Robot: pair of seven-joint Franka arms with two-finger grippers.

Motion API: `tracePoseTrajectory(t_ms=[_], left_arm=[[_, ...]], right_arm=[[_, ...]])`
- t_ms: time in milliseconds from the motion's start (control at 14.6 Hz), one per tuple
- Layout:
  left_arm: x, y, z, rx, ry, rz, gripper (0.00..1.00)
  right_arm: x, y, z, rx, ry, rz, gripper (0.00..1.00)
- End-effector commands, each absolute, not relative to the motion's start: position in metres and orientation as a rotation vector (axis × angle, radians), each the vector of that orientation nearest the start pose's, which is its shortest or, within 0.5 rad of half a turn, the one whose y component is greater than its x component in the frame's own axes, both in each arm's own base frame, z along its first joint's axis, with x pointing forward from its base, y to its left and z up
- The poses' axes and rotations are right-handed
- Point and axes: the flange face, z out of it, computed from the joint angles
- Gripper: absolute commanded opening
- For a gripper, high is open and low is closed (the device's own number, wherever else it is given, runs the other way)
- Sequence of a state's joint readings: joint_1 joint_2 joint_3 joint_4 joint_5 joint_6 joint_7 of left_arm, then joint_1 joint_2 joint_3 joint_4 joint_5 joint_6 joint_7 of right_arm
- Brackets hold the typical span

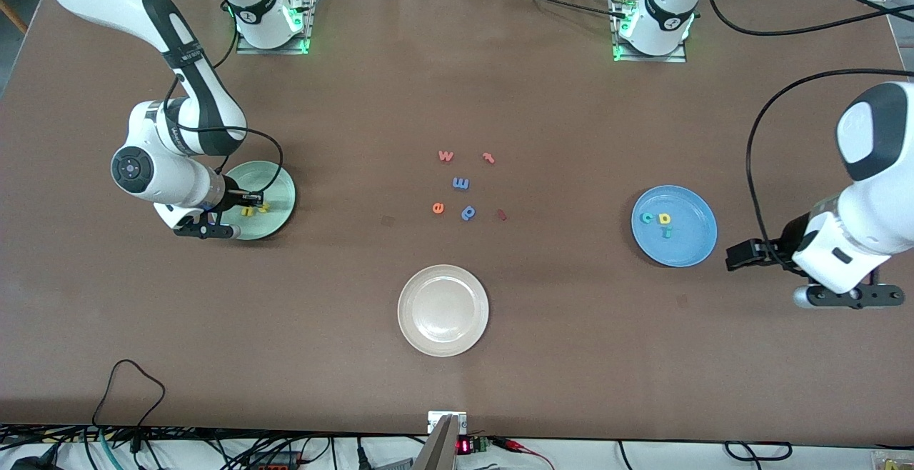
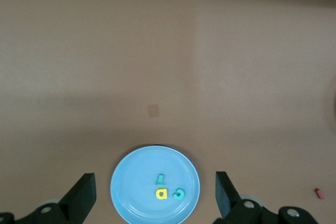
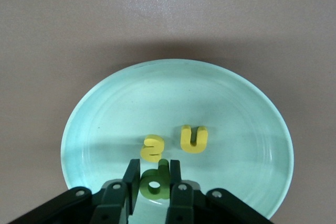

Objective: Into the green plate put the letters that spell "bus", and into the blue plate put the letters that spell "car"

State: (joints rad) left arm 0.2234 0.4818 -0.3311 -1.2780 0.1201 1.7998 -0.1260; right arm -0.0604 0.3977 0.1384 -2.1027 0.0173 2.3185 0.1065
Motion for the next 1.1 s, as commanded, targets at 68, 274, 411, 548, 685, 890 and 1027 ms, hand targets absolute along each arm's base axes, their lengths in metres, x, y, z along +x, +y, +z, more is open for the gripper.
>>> tracePoseTrajectory(t_ms=[68,274,411,548,685,890,1027], left_arm=[[0.679,0.015,0.536,-3.173,-0.134,-0.070,1.00],[0.660,0.012,0.555,-3.192,-0.177,-0.055,1.00],[0.642,0.010,0.563,-3.194,-0.146,-0.048,1.00],[0.627,0.009,0.563,-3.197,-0.096,-0.027,1.00],[0.610,0.009,0.562,-3.198,-0.102,0.000,1.00],[0.589,0.008,0.558,-3.186,-0.091,0.037,1.00],[0.580,0.006,0.555,-3.169,-0.077,0.056,1.00]], right_arm=[[0.565,0.046,0.247,-3.096,0.027,0.200,1.00],[0.573,0.051,0.317,-3.104,0.021,0.116,1.00],[0.577,0.051,0.380,-3.110,0.017,0.114,1.00],[0.583,0.051,0.450,-3.124,0.008,0.135,1.00],[0.584,0.043,0.507,-3.136,0.025,0.148,1.00],[0.586,0.019,0.570,-3.185,0.071,0.122,1.00],[0.590,0.010,0.585,-3.185,0.102,0.113,1.00]])
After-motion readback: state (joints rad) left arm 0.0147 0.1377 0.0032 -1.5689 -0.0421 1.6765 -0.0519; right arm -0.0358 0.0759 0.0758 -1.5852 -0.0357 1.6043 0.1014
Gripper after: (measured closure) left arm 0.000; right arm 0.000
